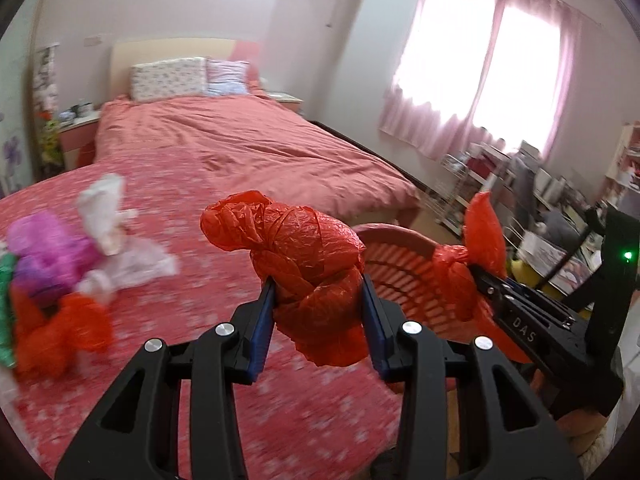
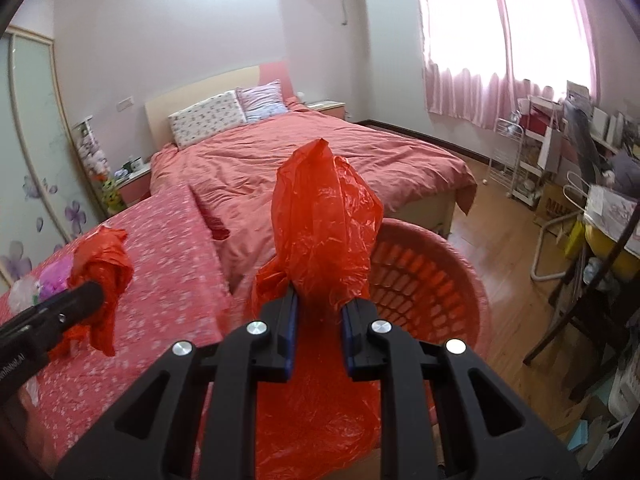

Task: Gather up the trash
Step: 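Carry both held bags over the orange laundry basket with both tools, then open both tools to drop the bags into the basket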

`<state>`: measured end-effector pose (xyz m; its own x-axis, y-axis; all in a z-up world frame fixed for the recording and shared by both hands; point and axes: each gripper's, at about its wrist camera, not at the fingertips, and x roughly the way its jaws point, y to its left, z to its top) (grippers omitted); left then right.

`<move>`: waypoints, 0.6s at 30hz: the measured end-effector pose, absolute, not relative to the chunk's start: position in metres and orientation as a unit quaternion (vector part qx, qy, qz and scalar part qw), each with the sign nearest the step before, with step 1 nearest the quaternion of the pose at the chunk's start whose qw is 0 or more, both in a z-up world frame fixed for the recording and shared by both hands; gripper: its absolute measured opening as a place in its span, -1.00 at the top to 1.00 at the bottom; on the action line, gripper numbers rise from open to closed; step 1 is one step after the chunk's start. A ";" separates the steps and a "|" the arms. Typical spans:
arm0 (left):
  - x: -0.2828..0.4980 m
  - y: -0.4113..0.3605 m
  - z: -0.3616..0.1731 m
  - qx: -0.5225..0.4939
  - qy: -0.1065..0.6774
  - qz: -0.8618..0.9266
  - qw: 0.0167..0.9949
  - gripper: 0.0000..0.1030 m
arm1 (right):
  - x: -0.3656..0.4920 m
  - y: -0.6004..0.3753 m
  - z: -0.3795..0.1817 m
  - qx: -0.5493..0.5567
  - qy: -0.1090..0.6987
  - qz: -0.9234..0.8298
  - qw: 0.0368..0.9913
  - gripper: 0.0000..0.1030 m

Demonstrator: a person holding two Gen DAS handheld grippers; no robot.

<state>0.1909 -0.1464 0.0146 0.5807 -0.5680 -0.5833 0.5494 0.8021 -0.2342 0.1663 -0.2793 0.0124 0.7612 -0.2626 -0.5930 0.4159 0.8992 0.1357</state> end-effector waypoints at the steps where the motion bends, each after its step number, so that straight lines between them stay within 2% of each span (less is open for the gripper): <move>1: 0.193 -0.156 0.013 -0.012 0.335 -0.322 0.886 0.20 | 0.167 -0.285 0.011 0.135 0.294 -0.184 0.928 0.64; 14: 0.198 -0.218 -0.007 0.010 0.351 -0.378 0.857 0.20 | 0.172 -0.328 -0.009 0.161 0.294 -0.199 0.921 0.63; 18: 0.201 -0.223 -0.010 0.011 0.360 -0.383 0.851 0.16 | 0.175 -0.337 -0.009 0.169 0.288 -0.199 0.922 0.57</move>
